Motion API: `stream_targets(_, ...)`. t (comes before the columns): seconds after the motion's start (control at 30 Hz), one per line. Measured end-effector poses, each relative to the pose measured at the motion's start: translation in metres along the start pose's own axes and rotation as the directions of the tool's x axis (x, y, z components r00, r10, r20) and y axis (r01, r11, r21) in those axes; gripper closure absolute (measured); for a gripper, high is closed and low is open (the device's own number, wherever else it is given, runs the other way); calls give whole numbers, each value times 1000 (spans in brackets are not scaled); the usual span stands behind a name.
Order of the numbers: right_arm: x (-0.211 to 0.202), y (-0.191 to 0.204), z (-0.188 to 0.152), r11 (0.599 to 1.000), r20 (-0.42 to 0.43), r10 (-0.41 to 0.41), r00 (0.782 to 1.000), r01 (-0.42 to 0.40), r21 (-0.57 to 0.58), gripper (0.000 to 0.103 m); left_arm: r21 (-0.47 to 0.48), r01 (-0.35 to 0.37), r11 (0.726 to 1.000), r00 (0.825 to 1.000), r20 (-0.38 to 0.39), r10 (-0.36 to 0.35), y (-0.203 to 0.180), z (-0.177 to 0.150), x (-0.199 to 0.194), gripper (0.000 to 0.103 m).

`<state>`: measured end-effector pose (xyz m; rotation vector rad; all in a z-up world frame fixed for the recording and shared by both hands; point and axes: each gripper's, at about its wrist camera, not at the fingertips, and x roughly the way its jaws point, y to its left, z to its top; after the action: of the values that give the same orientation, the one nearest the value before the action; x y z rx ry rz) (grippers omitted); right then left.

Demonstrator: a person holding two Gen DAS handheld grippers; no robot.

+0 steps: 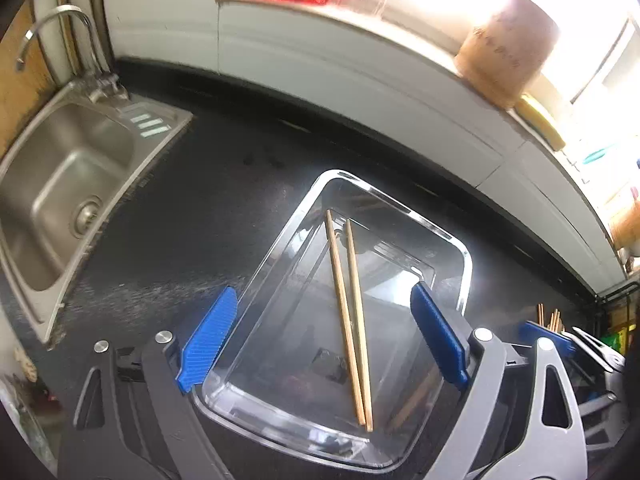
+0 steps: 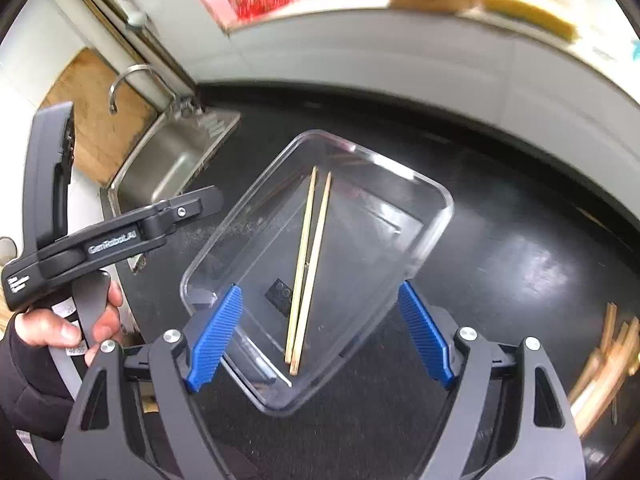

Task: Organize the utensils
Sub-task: 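Move both open tools back to the utensil pile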

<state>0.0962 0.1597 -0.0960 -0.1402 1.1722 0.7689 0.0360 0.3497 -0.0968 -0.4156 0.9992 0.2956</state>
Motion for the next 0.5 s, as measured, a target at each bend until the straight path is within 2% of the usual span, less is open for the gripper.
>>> stream_targets(0.1, -36, -10, -23, 999, 63, -43, 997, 40, 37, 25, 40, 0, 999, 1000, 29, -1, -18, -9, -19, 15)
stream_targets(0.23, -85, -41, -62, 984, 118, -138, 983, 123, 125, 25, 162, 39, 986, 998, 39, -46, -72, -35, -38, 14)
stream_targets(0.37, -125, -80, -106, 954, 135, -223, 965, 188, 232, 25, 275, 86, 958, 996, 9, -92, -132, -69, -43, 14)
stream_targets(0.5, -174, -124, -165, 907, 139, -302, 943, 239, 347, 25, 350, 125, 928, 992, -14, -128, -185, -103, -44, 14)
